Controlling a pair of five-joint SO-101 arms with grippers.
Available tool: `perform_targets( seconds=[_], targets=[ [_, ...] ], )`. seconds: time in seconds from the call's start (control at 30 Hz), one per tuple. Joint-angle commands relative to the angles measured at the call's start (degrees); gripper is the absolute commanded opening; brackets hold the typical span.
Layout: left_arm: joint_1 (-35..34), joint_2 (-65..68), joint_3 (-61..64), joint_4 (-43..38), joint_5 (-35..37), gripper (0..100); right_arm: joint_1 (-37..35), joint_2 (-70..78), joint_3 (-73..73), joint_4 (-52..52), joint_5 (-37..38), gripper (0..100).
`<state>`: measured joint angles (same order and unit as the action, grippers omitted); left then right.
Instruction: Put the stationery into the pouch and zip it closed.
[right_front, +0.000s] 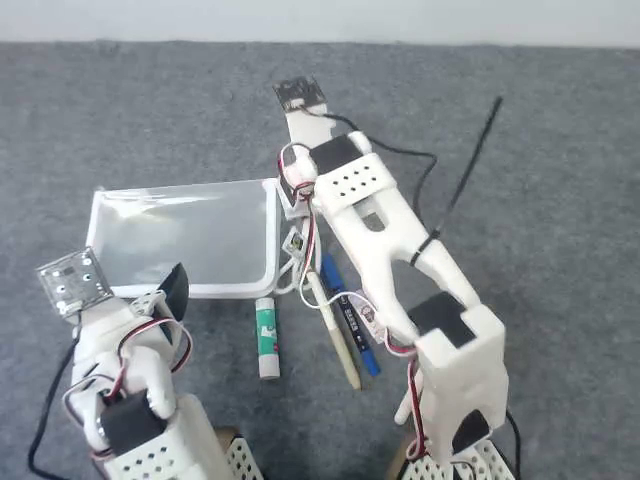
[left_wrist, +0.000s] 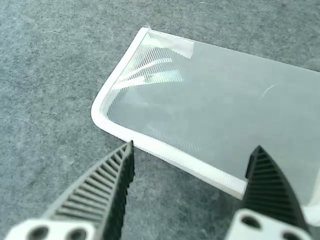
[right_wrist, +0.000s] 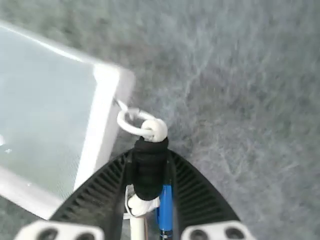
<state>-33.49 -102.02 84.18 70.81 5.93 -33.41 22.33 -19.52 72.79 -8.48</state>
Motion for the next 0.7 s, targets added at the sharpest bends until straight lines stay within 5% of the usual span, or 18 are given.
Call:
perform_targets(
  seconds=[0.0, 0.67],
  targets=[
    [-0.35, -0.18, -0.66, -2.02, 0.70, 34, 1.27, -9.01, -3.34, 0.40, 4.22, 0.6],
    [-0.35, -0.18, -0.66, -2.02, 0.70, 34, 6.55, -31.25, -3.43, -12.35, 28.75, 0.6]
  ],
)
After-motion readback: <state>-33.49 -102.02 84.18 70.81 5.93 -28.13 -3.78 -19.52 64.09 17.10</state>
